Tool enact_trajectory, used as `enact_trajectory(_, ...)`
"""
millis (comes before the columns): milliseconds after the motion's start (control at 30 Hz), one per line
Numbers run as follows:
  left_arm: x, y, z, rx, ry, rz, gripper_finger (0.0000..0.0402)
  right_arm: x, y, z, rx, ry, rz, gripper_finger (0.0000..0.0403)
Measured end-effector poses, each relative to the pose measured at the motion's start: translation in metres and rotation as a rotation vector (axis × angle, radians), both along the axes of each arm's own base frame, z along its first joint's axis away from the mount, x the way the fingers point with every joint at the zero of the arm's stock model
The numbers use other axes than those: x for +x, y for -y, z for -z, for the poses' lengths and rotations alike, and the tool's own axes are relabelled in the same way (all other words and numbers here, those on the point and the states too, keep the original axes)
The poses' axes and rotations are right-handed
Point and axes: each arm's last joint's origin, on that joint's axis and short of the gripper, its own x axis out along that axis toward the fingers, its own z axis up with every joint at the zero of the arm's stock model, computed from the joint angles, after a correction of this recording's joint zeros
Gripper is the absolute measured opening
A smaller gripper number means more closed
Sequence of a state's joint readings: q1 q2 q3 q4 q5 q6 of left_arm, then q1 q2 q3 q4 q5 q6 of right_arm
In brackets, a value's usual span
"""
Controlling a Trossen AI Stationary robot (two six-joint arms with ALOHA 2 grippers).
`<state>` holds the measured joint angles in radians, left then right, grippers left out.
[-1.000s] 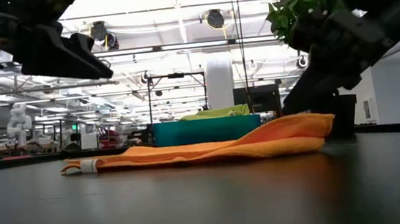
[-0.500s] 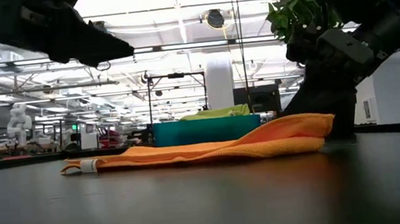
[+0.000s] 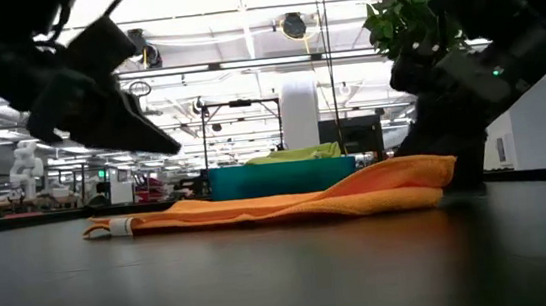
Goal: Fold microfiber towels
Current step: Fold the orange microfiber cloth
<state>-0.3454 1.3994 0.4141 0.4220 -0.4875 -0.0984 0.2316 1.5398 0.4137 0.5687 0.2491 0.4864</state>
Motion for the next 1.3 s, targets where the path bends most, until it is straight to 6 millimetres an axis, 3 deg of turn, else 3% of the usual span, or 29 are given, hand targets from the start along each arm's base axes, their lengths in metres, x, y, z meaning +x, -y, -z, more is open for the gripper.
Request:
enact_trajectory(333, 0.004, 0.000, 0.026, -0.156, -0.123, 0.037, 0.0093, -0.007, 0.028, 0.011, -0.014, -0.152, 0.215, 0.0153)
enact_trajectory(567, 0.006, 0.006, 0.043, -0.239, -0.192, 0.099, 0.0093, -0.005, 0.047, 0.010, -0.077, -0.136, 0.289, 0.0153)
enact_trajectory(767, 0.011, 0.018, 0.054, -0.239, -0.192, 0.307, 0.0093, -0.004, 0.059, 0.000, -0.068, -0.090, 0.269, 0.0153)
enact_trajectory(933, 0.010, 0.032, 0.047, -0.258, -0.134, 0.543, 0.0093, 0.000, 0.048, -0.030, -0.029, 0.099, 0.127, 0.0153)
enact_trajectory(1100, 0.002, 0.044, 0.023, -0.169, -0.057, 0.731, 0.0093, 0.002, 0.022, -0.058, -0.046, 0.318, -0.050, 0.0153)
enact_trajectory(1200, -0.005, 0.042, 0.007, -0.104, -0.039, 0.705, 0.0093, 0.000, 0.001, -0.063, -0.076, 0.369, -0.142, 0.0153)
enact_trajectory(1300, -0.011, 0.033, -0.005, -0.012, -0.043, 0.557, 0.0093, -0.002, -0.015, -0.062, -0.104, 0.357, -0.123, 0.0153)
